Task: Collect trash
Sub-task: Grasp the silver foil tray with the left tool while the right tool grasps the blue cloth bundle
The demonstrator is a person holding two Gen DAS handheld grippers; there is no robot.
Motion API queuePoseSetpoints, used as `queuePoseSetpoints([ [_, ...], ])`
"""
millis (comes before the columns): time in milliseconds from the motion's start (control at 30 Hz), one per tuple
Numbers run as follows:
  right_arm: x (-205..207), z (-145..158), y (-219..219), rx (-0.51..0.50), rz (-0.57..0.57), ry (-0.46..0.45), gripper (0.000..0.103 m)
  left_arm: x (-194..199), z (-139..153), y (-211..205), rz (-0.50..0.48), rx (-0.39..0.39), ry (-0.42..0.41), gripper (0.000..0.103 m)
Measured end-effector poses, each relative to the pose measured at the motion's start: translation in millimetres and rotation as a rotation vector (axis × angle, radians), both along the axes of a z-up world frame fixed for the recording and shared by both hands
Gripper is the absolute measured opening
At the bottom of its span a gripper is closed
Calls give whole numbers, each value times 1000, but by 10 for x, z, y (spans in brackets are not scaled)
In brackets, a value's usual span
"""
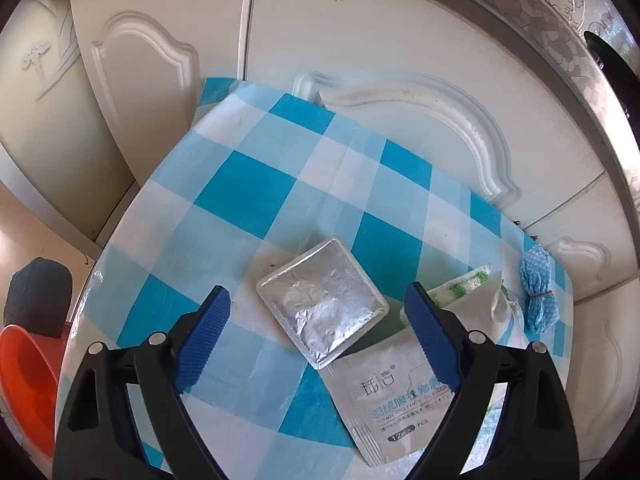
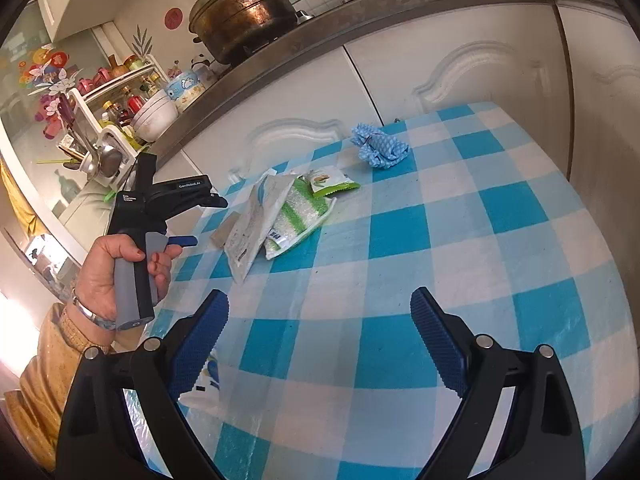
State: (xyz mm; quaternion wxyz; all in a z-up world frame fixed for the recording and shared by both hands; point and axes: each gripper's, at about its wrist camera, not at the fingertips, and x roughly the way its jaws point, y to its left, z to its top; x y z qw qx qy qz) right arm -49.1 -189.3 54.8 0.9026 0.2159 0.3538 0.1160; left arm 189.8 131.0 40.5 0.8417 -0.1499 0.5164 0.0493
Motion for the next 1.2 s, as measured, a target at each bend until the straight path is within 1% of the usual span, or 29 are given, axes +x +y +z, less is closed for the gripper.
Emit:
queuePoseSetpoints([
  [67,91,-22,-67,12,4,7,92,58,-48,-12,14,14,26,89],
  [167,230,-73,-180,55,6,22,92,121,-106,-44,31,30,40,89],
  [300,369,-103,-246,25,7,35,91,212,-178,-94,39,55,51,89],
  [467,508,-163,-317,6,11,54,92,278,-218,-188,5,133,46,89],
  [567,618,-191,-342,11,23,59,92,245,-245,-266,-50,201,42,88],
  [633,705,-191,-331,-11,28,60,92,198,-256,-308,-78,247,25,83],
  [667,752,-189,-328,-17,29,59,91,172,-251,-302,-85,249,13,81],
  [733,855,-184,-325,-24,36,57,92,133,-237,-271,-91,248,3,75],
  [933,1200,-142,-310,-59,41,38,92,-22,-194,-202,-127,246,-24,66],
  [1100,1541,-139,-282,-90,44,22,91,-176,-189,-150,-150,235,-48,64],
  [1200,1771,-142,-262,-130,41,19,91,-243,-172,-86,-153,204,-61,63],
])
